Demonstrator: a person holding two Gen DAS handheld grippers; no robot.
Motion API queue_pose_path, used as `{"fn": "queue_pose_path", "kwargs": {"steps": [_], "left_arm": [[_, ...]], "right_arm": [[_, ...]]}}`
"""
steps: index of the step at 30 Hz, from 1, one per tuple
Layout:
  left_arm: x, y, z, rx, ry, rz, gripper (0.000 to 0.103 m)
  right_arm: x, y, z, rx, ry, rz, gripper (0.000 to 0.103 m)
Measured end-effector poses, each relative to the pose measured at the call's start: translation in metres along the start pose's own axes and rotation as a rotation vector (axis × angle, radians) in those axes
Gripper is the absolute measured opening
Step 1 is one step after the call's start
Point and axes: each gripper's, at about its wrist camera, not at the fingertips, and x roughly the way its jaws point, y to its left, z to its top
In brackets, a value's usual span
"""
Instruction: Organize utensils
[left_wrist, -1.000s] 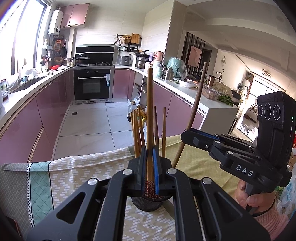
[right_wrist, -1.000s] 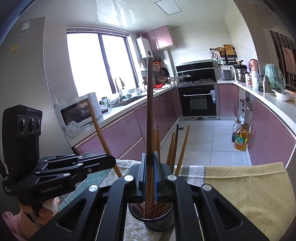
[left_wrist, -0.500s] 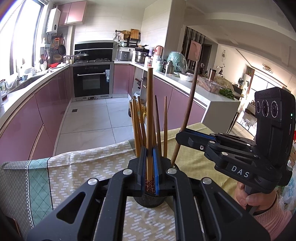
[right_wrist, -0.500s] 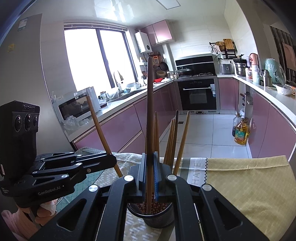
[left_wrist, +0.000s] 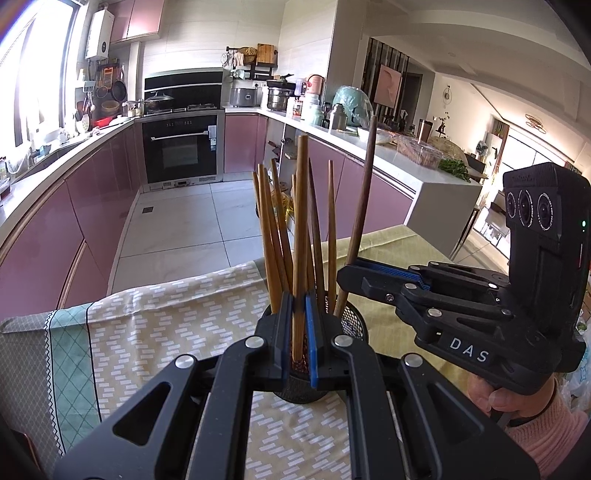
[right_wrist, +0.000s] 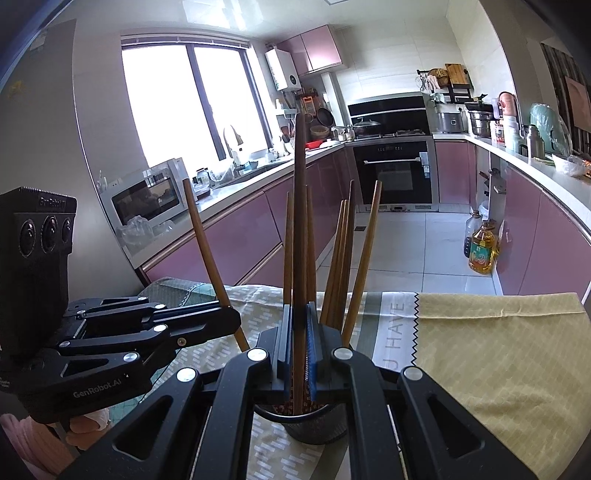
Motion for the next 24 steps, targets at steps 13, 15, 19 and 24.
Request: {"fn": "queue_pose_path", "kwargs": {"steps": [13, 15, 19, 24], "left_arm": [[0.027, 0.005, -0.008, -0.011, 0.049, 0.008, 0.008], [0.027, 0.005, -0.009, -0.011, 0.047, 0.009, 0.009], [0.024, 0.005, -0.011, -0.015, 0.035, 0.011, 0.019], [0.011, 0.01, -0.018, -0.033, -0.014, 0.042, 0.052]], "right_arm": [[0.01, -0.007, -0.001, 0.014, 0.033, -0.008, 0.007], [0.009, -0.007, -0.002, 0.015, 0.033, -0.009, 0.007], [0.005, -0.006, -0.005, 0.019, 0.026, -0.007, 0.008], [-0.009, -0.003, -0.012, 0.011, -0.007, -0.04, 0.033]]}}
